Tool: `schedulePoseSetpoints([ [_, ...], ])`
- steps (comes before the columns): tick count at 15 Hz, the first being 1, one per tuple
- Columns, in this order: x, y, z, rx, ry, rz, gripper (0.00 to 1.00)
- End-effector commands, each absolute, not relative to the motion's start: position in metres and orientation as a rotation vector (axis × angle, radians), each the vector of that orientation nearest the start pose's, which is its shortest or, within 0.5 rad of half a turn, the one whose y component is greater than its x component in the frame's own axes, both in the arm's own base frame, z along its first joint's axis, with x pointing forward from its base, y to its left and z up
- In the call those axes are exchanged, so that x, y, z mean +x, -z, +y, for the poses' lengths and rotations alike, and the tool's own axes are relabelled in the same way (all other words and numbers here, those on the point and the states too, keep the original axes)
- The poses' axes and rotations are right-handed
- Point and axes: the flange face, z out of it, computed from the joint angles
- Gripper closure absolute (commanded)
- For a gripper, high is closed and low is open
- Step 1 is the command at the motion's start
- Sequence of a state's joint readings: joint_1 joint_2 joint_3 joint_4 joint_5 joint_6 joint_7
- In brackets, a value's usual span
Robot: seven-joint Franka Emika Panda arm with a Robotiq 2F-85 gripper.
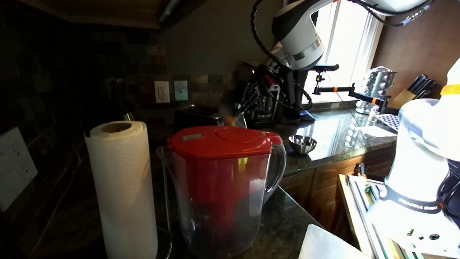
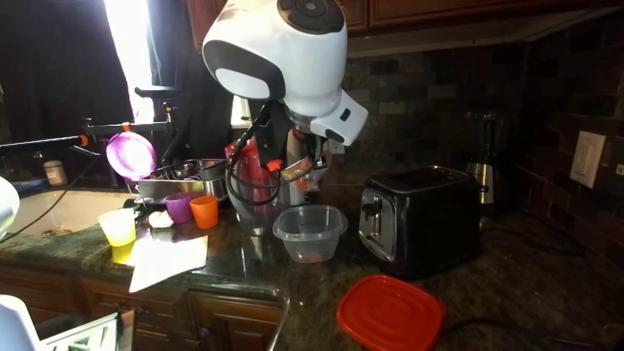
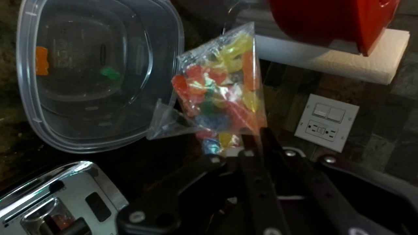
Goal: Put some of the contents of the plastic bag into the plastic bowl
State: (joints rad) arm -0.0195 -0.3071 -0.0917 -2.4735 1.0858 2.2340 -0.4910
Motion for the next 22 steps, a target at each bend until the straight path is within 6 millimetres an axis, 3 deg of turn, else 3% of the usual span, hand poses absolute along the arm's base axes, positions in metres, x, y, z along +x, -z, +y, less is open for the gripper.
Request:
schedulePoseSetpoints([
  [1,0.445,-0.425,-0.022,-2.227,0.374,0.334,0.97],
  [14,0.444,-0.430,-0.021,-2.244,0.370,0.388,0.97],
  [22,0.439,-0.453,-0.020,-2.291,0.272,0.640,0.97],
])
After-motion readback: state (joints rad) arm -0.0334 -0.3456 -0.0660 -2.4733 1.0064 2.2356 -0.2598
